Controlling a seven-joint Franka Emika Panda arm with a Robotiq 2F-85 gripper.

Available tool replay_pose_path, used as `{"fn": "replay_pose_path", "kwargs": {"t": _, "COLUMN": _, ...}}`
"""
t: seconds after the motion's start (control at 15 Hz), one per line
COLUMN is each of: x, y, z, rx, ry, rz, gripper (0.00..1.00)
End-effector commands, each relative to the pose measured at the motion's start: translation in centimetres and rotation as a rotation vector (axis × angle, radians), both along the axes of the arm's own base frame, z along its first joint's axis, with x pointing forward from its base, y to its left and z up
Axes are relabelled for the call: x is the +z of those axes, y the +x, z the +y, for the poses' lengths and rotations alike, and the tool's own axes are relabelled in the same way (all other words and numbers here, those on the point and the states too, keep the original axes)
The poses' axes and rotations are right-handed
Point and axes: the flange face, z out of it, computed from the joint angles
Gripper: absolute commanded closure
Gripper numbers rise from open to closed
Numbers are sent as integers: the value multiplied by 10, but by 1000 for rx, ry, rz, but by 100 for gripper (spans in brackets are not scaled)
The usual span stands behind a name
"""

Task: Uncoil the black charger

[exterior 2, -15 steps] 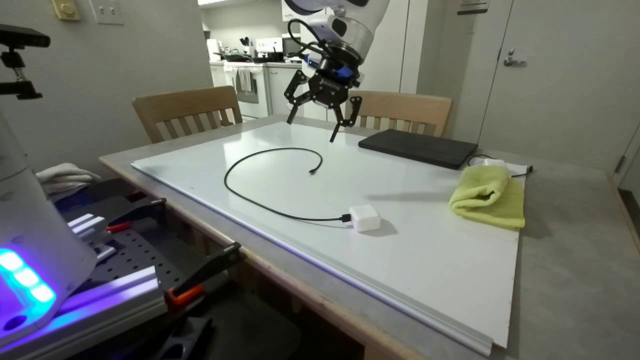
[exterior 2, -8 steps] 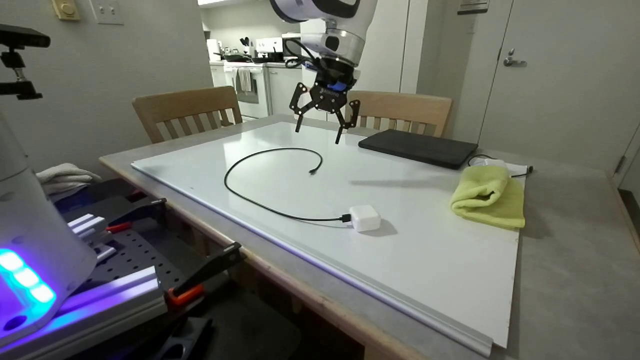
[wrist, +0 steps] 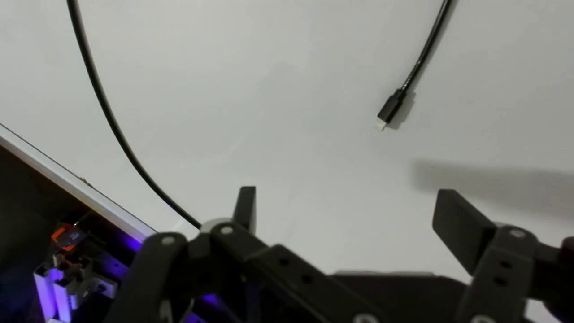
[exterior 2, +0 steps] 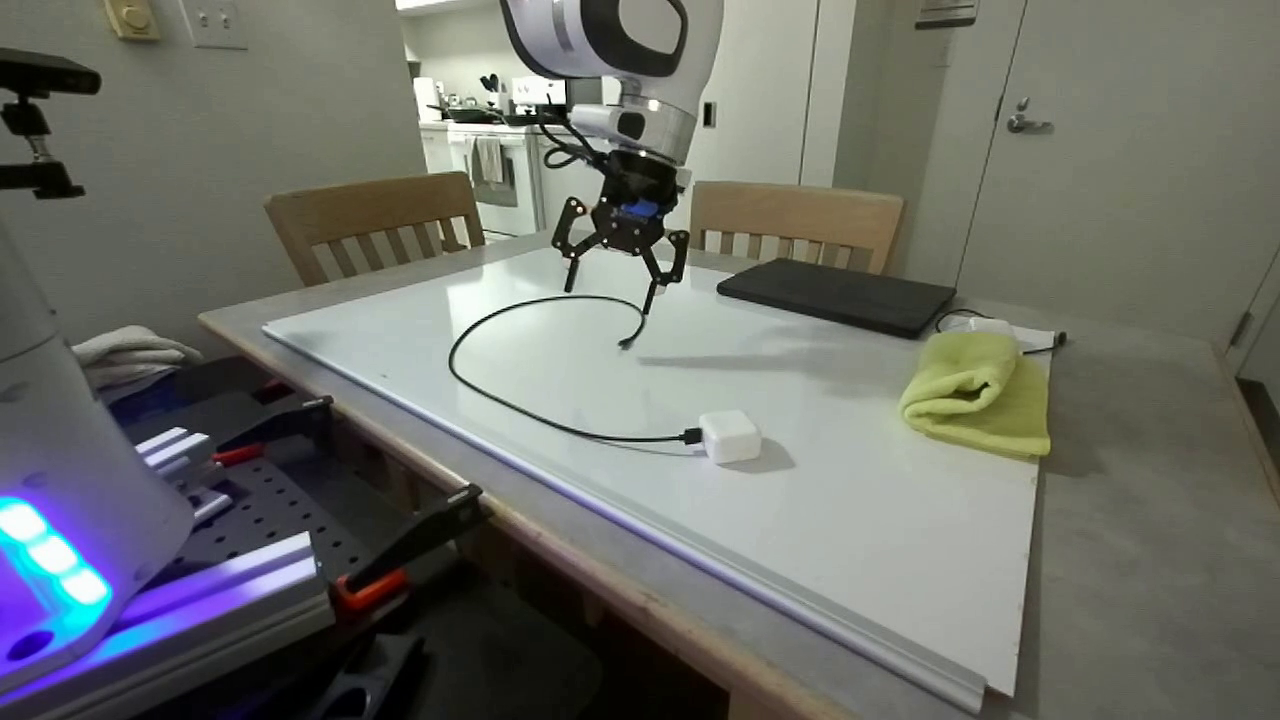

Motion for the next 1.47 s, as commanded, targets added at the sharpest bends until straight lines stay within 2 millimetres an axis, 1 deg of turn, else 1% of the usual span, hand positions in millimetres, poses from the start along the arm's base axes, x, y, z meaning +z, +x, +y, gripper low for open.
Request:
{"fn": "replay_pose_path", "kwargs": {"t": 0.0, "x": -3, "y": -1, "z": 0, "rx": -1, "ry": -1, "rz": 8, "gripper": 0}}
{"fn": "replay_pose_path", "kwargs": {"t": 0.07, "x": -5, "y": -1, "z": 0, "rx": -1, "ry": -1, "rz": 11, "gripper": 0}}
{"fn": "replay_pose_path", "kwargs": {"t": 0.13, "x": -1, "y": 2, "z": 1, "rx": 6, "ry": -16, "rz": -9, "gripper": 0}}
{"fn": "replay_pose_path", "kwargs": {"t": 0.6, "x": -7, "y": 24, "z": 22, "rx": 47, "ry": -46, "rz": -273, "gripper": 0}}
{"fn": "replay_pose_path", "kwargs": {"t": 0.8, "x": -19, "y": 26, "z": 27, "rx": 46, "ry": -60, "rz": -312, "gripper": 0}}
{"fn": "replay_pose_path", "kwargs": {"t": 1.0, "x": -34, "y": 25, "z": 24, "rx": 28, "ry": -65, "rz": -305, "gripper": 0}}
{"fn": "replay_pose_path", "kwargs": {"t": 1.4, "x": -54, "y": 20, "z": 22, "rx": -27, "ry": -79, "rz": -310, "gripper": 0}}
